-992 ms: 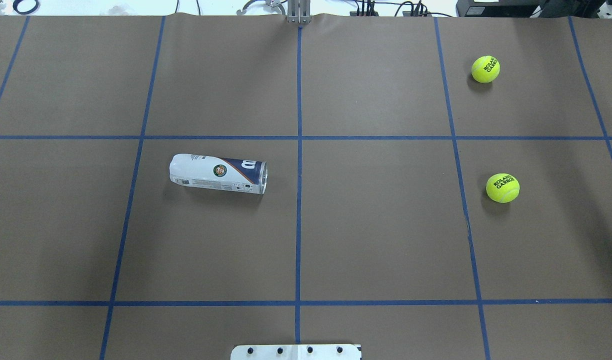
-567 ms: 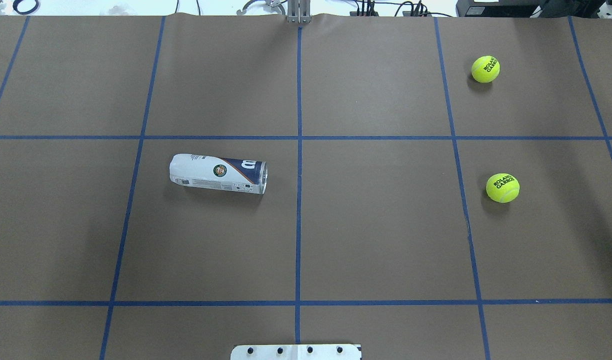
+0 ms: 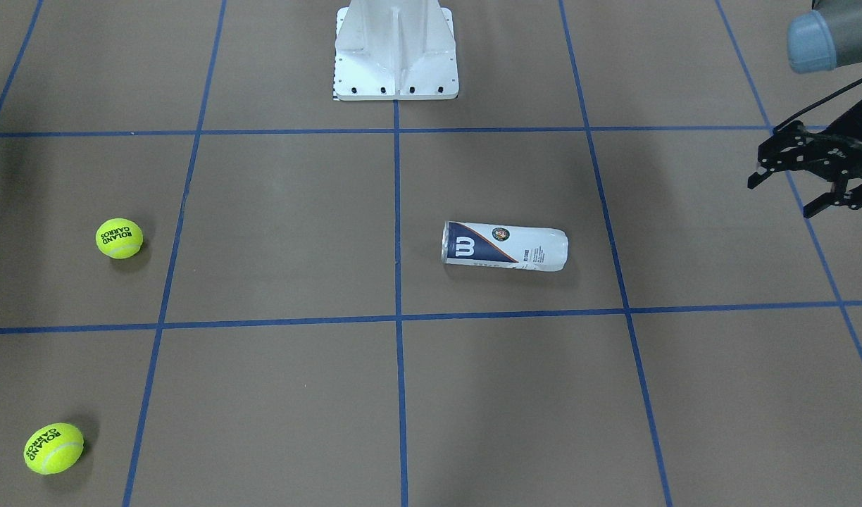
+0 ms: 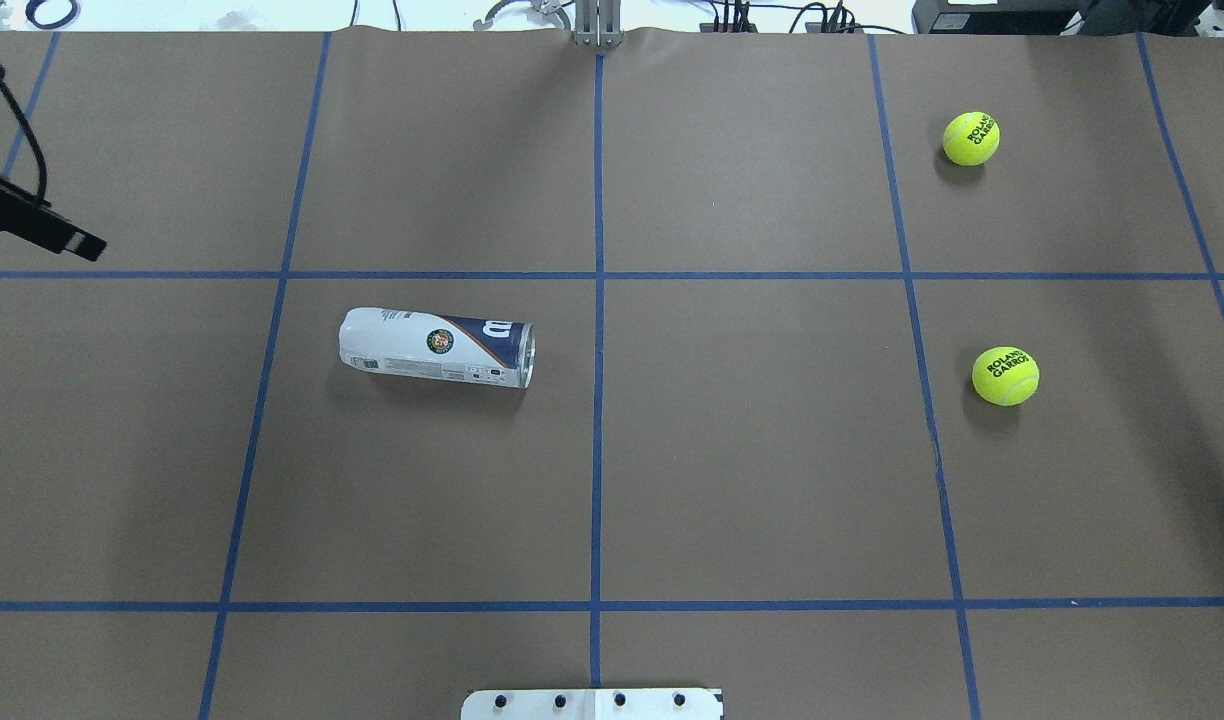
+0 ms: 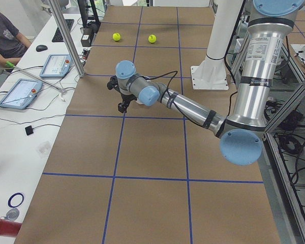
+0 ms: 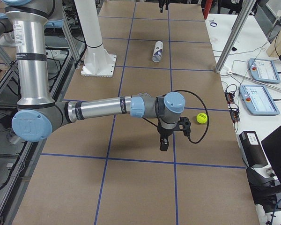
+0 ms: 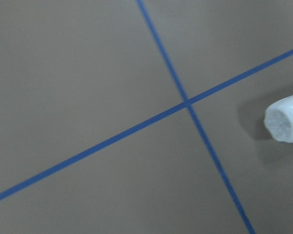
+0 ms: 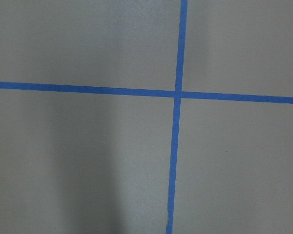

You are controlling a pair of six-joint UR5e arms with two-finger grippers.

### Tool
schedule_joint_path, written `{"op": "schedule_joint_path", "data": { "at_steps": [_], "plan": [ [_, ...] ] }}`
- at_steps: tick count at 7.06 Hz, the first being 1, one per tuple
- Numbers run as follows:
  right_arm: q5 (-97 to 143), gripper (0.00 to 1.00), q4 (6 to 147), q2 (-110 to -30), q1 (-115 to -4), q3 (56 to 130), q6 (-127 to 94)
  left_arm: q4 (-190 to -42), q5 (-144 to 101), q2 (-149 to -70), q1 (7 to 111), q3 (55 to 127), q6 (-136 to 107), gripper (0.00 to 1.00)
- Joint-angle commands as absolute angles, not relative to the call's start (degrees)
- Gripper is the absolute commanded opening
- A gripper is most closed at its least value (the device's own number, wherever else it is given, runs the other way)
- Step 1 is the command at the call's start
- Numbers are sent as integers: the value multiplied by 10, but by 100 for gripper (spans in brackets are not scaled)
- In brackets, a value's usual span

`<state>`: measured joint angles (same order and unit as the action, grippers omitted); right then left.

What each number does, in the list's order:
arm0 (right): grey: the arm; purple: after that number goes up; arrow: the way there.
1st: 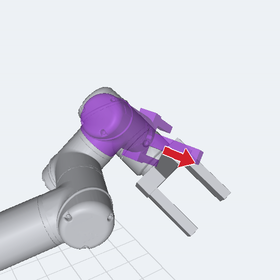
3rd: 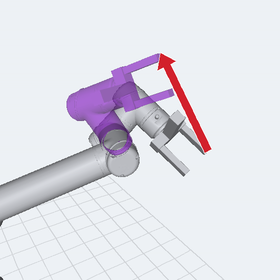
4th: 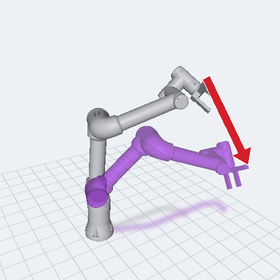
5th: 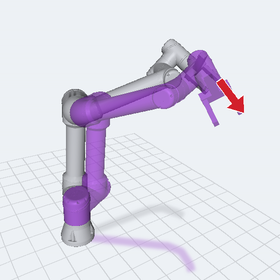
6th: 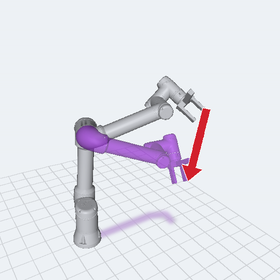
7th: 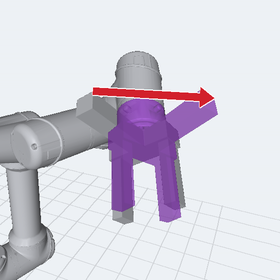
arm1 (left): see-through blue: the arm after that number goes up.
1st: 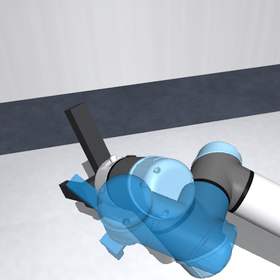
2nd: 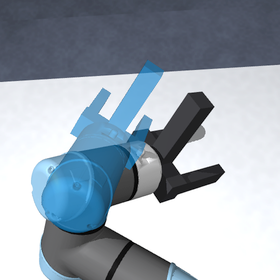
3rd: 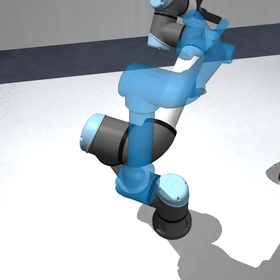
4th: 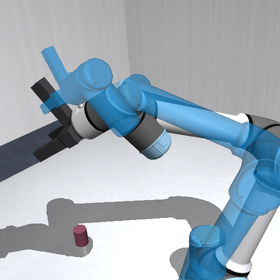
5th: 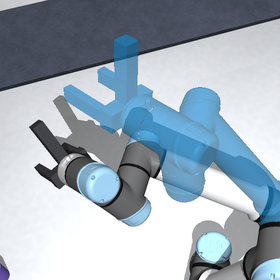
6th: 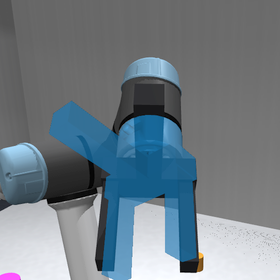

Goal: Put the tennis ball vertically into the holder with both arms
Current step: 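Lower the left gripper over the white can and close on it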

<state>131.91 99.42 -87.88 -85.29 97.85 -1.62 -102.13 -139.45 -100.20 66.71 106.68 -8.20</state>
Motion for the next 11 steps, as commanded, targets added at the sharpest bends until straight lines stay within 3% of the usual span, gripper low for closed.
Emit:
{"op": "schedule_joint_path", "data": {
  "at_steps": [1,3,6,11],
  "plan": [
    [1317,99,994,-875,-853,978,-18,-1014,-1377,-1074,603,1065,-84,100],
    [1317,99,994,-874,-853,978,-19,-1005,-1269,-1148,503,1061,-79,99],
    [1317,99,995,-871,-853,978,-18,-992,-1242,-1209,436,1042,-7,99],
    [1317,99,995,-872,-853,981,-18,-970,-1162,-1339,377,886,237,100]
  ]
}}
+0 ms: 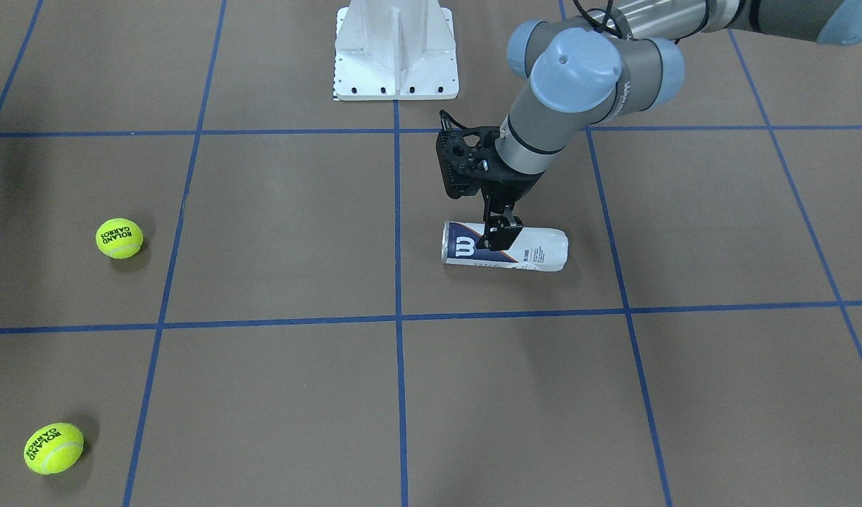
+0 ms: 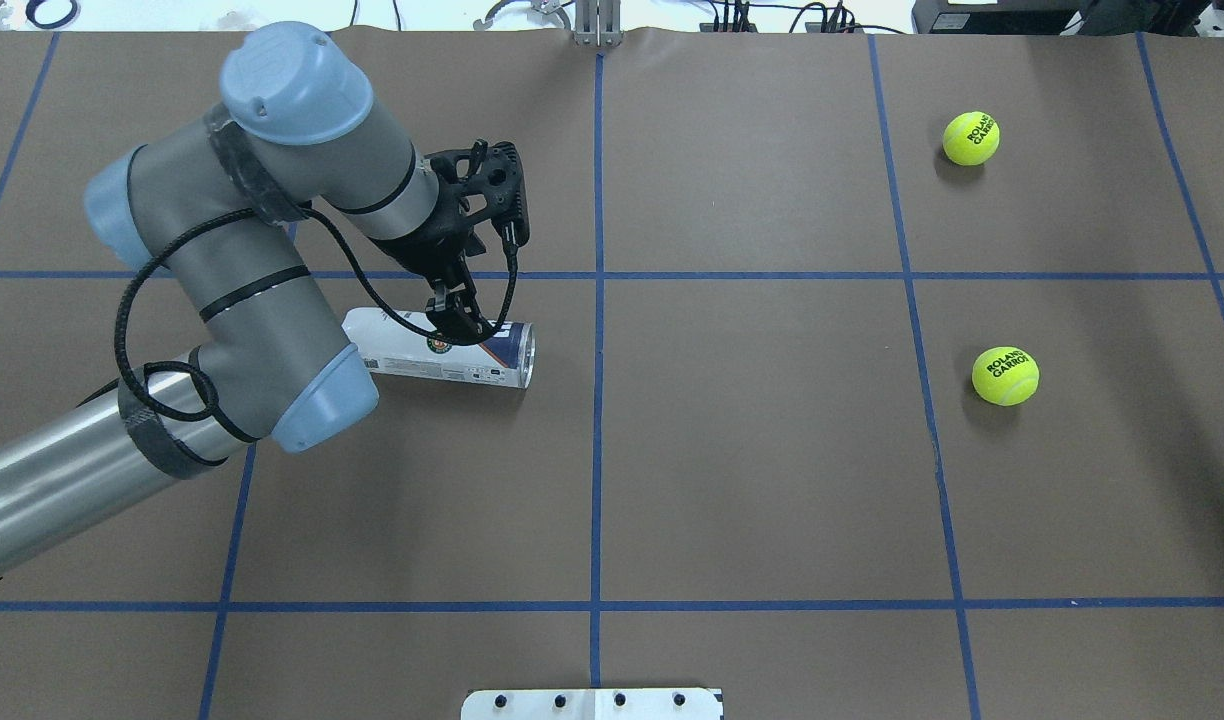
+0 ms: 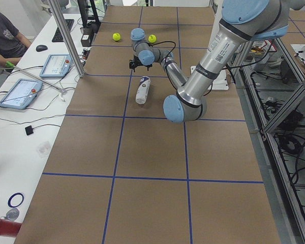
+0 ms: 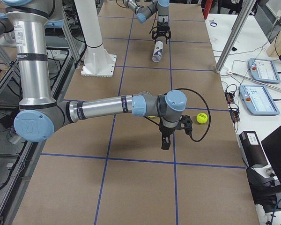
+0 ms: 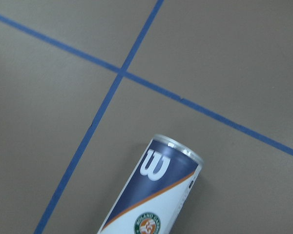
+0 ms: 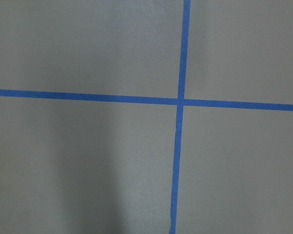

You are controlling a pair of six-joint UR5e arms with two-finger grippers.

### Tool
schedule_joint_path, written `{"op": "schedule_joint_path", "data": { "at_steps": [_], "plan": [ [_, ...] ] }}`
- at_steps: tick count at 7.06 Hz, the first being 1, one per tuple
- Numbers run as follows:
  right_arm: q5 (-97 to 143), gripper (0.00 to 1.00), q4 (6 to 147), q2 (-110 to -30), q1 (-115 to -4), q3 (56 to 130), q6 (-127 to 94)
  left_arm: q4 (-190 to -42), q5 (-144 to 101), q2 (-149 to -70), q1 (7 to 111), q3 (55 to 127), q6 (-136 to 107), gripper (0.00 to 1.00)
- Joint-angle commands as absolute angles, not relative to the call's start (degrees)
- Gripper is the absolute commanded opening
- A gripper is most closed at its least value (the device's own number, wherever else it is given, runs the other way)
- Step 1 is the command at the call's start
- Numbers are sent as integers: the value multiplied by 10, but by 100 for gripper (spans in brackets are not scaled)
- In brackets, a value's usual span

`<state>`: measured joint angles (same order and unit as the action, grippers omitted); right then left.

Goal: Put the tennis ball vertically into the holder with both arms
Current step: 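Lower the left gripper over the white can and close on it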

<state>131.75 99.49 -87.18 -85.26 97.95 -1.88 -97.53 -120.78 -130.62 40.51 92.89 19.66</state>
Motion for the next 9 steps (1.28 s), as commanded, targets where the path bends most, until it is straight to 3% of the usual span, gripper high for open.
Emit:
{"op": "schedule_joint_path", "data": {
  "at_steps": [1,9],
  "plan": [
    [1317,99,995,-872,-853,981,-18,-931,-1145,-1366,362,871,255,100],
    [1317,99,995,-876,-853,979,-18,-900,-1049,-1375,308,838,308,100]
  ]
}}
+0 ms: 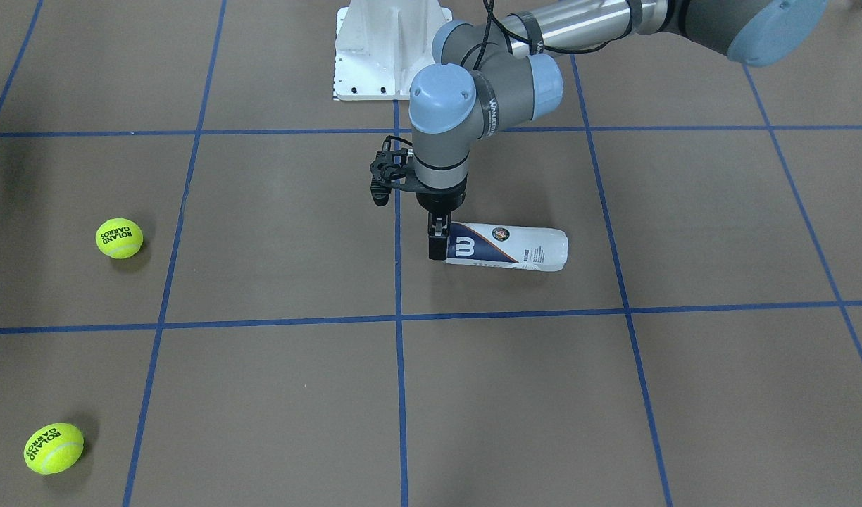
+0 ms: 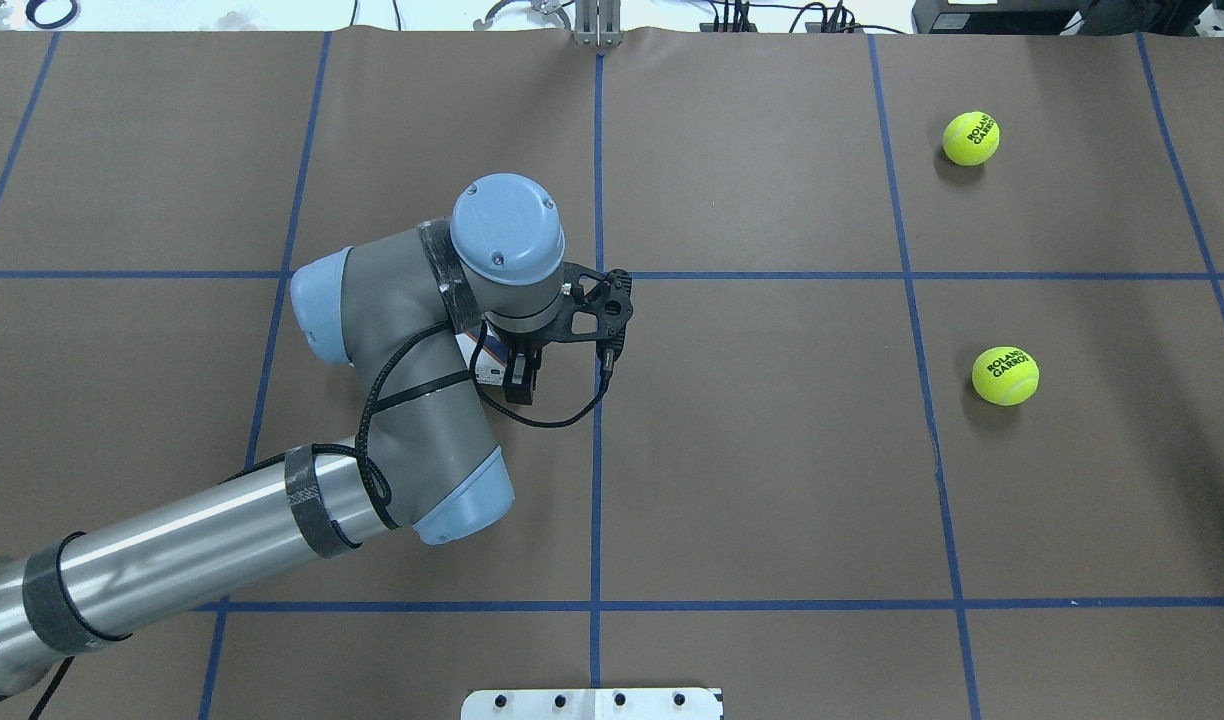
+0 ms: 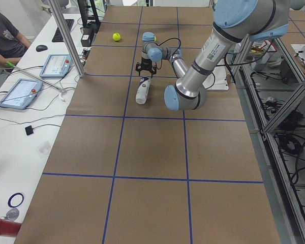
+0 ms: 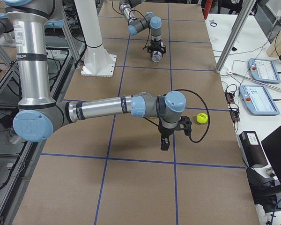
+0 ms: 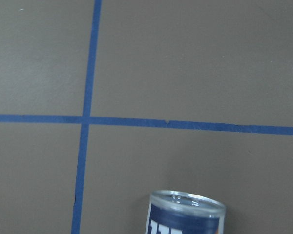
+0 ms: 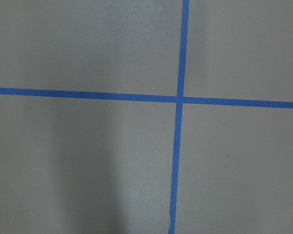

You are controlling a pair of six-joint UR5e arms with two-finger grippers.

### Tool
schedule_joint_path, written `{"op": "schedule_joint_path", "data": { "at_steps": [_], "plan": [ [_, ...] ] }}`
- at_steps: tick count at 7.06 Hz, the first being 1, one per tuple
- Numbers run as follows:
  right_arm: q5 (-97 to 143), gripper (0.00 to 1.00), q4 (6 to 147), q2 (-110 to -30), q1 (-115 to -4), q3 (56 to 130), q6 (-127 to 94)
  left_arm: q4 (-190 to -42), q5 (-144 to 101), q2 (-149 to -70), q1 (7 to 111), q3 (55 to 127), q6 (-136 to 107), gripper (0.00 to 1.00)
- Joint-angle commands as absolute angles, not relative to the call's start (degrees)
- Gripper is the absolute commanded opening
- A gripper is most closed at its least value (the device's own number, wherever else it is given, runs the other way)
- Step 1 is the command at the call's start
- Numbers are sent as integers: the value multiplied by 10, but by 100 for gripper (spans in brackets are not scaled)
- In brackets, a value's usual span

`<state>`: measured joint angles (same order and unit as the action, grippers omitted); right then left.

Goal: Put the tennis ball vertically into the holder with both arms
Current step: 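Lower the left gripper over the white can and close on it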

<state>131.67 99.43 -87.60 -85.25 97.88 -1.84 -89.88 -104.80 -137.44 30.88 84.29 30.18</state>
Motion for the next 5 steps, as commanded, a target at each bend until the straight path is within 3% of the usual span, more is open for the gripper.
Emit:
{"op": "schedule_joint_path", "data": {
  "at_steps": [1,5],
  "plan": [
    [1317,99,995,-875,-853,979,-18,-902,-1049,-1373,308,836,308,100],
    [1317,99,995,-875,-853,979,-18,-930,-1049,-1369,307,805,307,100]
  ]
}}
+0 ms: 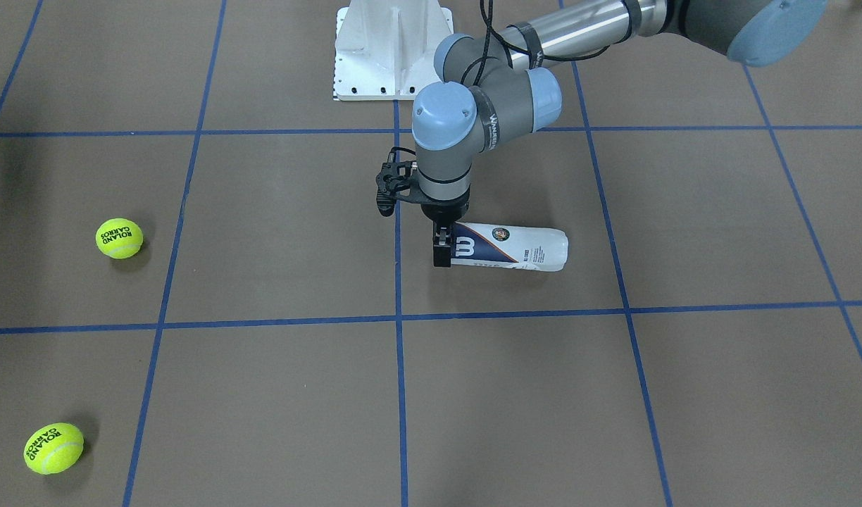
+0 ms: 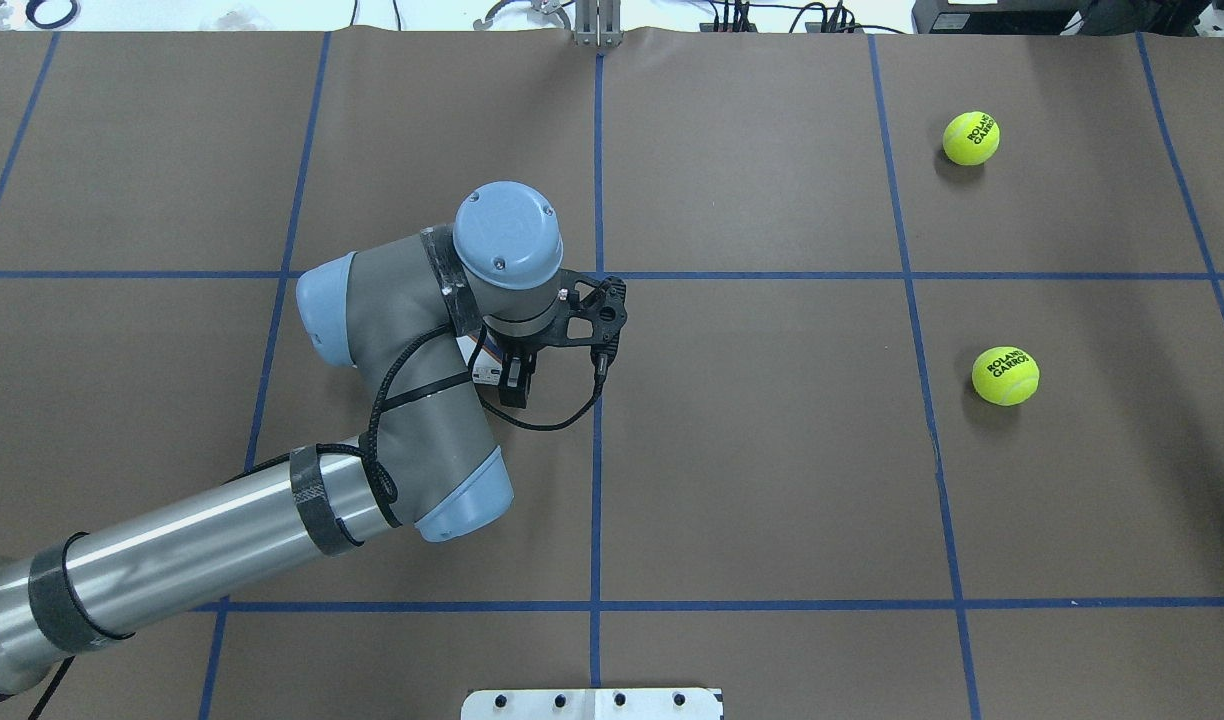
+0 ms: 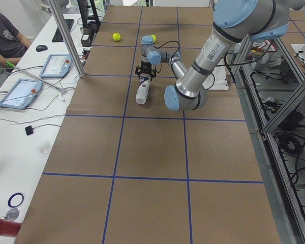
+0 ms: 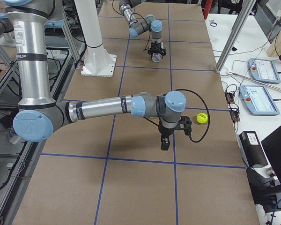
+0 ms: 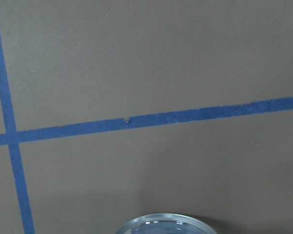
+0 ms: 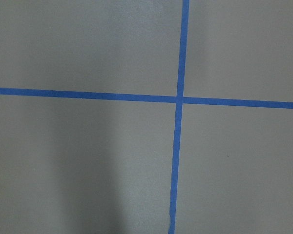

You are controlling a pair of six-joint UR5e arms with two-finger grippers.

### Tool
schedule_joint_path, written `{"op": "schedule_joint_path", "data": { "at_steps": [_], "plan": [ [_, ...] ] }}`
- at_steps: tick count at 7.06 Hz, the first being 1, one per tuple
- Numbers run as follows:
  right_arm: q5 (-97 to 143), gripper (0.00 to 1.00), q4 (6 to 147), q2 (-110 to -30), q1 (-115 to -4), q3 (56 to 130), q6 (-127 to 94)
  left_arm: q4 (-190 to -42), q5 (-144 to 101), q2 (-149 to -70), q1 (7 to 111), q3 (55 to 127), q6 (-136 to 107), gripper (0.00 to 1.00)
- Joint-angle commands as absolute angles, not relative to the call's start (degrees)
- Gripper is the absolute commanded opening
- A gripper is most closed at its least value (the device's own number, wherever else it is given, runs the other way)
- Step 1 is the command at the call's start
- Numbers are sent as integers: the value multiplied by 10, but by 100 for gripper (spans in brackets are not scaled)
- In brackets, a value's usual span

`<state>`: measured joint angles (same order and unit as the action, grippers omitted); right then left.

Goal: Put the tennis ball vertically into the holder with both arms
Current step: 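Lower the left gripper over the white can and close on it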

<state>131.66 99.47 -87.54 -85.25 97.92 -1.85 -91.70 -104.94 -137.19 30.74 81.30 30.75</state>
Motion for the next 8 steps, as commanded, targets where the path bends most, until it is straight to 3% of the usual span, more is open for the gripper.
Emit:
{"op": "schedule_joint_path", "data": {
  "at_steps": [1,8],
  "plan": [
    [1317,99,995,-875,-853,979,-18,-931,-1049,-1371,307,801,305,100],
    [1317,99,995,-875,-853,979,-18,-984,-1050,-1371,307,772,288,99]
  ]
}}
